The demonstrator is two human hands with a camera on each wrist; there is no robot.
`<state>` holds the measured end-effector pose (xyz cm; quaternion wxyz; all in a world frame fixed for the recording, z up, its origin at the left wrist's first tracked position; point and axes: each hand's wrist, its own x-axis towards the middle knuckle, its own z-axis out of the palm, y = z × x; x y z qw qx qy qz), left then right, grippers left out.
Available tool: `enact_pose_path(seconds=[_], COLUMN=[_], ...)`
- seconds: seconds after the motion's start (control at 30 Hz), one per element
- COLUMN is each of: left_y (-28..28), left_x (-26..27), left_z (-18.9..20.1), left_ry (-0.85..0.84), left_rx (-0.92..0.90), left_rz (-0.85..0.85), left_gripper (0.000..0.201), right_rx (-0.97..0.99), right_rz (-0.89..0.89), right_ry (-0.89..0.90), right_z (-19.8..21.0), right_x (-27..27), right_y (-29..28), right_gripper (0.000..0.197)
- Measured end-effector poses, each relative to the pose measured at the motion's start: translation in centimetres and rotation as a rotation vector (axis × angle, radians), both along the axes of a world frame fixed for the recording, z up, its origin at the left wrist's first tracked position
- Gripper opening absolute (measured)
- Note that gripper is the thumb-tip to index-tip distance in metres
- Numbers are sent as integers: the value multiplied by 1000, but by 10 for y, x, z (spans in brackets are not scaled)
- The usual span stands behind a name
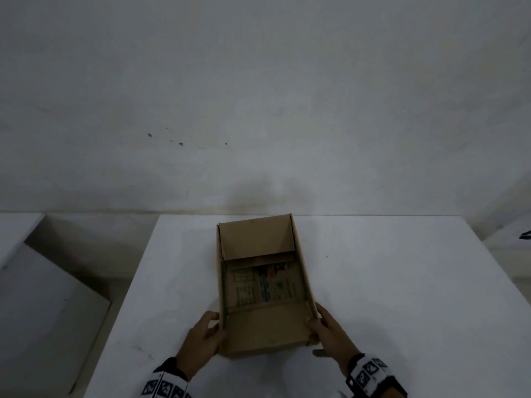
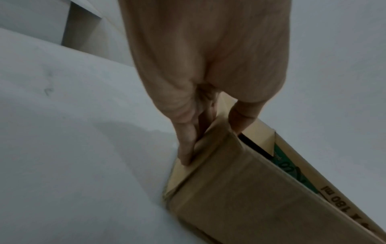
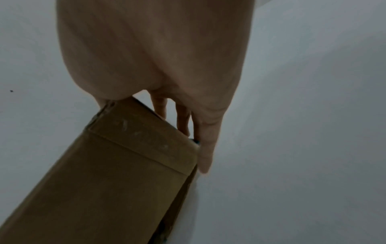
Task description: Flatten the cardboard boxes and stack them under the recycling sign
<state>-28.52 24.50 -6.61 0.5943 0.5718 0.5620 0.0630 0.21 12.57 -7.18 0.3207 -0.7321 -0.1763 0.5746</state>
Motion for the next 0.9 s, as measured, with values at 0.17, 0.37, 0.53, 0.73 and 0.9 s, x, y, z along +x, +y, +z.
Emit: enact_pose_path(seconds=[0.17, 0.37, 0.53, 0.73, 0.9], left_y=[13, 23, 0, -32, -39], left_x=[-16, -19, 26, 85, 110], left_z=[26, 21, 30, 27, 23], left_ry=[345, 519, 561, 480, 478], left_rx=[368, 720, 629, 492, 555], left_rz=[-432, -632, -917, -1057, -1064], left_gripper=[36, 72, 20, 9, 42], right_rx=[48, 128, 130, 66, 124], right_rz=[28, 164, 405, 566, 945], right_ry=[-28, -221, -665, -969, -1128], right_z=[22, 33, 31, 30, 37], right_x=[32, 68, 73, 59, 29], right_y=[-4, 10, 32, 39, 34], right_gripper=[30, 26, 42, 47, 33])
